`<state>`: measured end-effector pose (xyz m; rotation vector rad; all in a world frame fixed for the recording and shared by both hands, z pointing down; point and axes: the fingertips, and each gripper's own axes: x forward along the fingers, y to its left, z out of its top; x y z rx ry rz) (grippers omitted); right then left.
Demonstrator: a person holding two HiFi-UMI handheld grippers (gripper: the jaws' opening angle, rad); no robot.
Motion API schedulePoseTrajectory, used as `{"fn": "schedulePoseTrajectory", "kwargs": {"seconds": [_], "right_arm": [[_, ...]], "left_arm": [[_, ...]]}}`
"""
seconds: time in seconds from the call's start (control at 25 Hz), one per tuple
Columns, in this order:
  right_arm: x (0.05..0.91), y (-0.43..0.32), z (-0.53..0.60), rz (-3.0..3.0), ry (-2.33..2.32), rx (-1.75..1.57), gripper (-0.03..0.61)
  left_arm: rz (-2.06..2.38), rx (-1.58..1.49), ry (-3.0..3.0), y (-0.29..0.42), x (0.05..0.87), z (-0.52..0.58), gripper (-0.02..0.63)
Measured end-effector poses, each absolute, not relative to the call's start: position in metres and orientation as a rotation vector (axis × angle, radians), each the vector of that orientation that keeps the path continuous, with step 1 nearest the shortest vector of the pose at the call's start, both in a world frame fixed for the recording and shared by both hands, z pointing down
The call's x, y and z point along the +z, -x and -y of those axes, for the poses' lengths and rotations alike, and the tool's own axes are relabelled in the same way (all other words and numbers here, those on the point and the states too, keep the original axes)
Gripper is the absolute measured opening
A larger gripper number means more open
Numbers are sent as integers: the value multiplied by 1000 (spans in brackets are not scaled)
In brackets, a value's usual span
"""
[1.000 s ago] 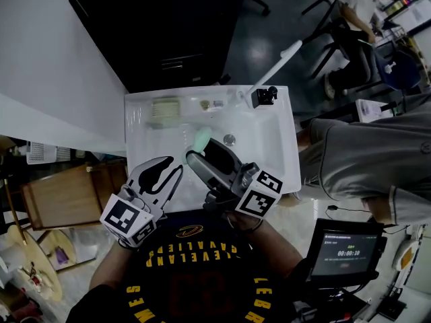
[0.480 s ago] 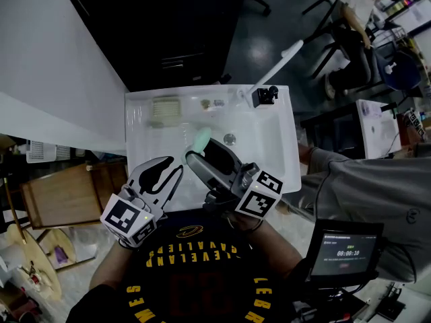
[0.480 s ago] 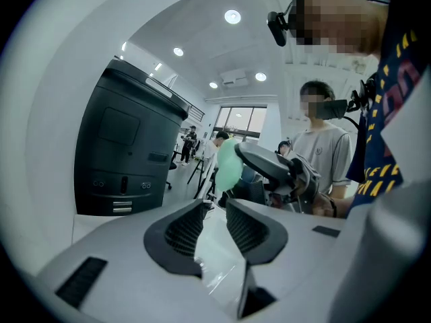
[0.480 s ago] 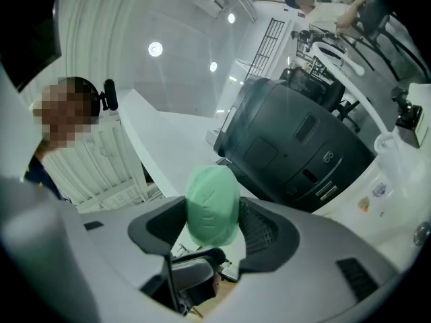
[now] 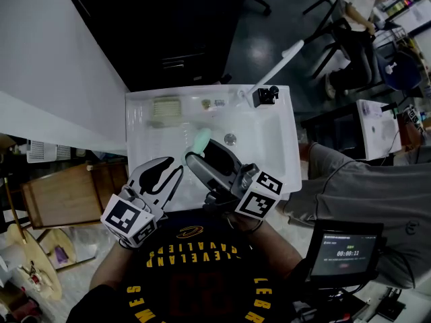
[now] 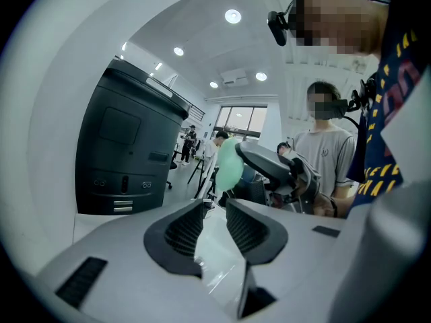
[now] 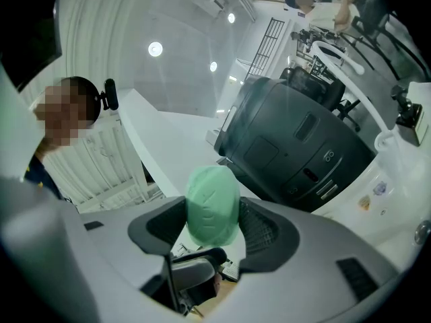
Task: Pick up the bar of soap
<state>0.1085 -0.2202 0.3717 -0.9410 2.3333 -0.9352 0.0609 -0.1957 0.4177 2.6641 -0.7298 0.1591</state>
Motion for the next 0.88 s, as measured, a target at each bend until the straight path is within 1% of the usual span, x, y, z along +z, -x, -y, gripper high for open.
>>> {"fn": "schedulePoseTrajectory", "kwargs": {"seconds": [0.88], "right_arm": [[370,-107,219,-2332,939,-937,262]], "left_arm": [[710,167,-2672,-62,417,194,115]]}}
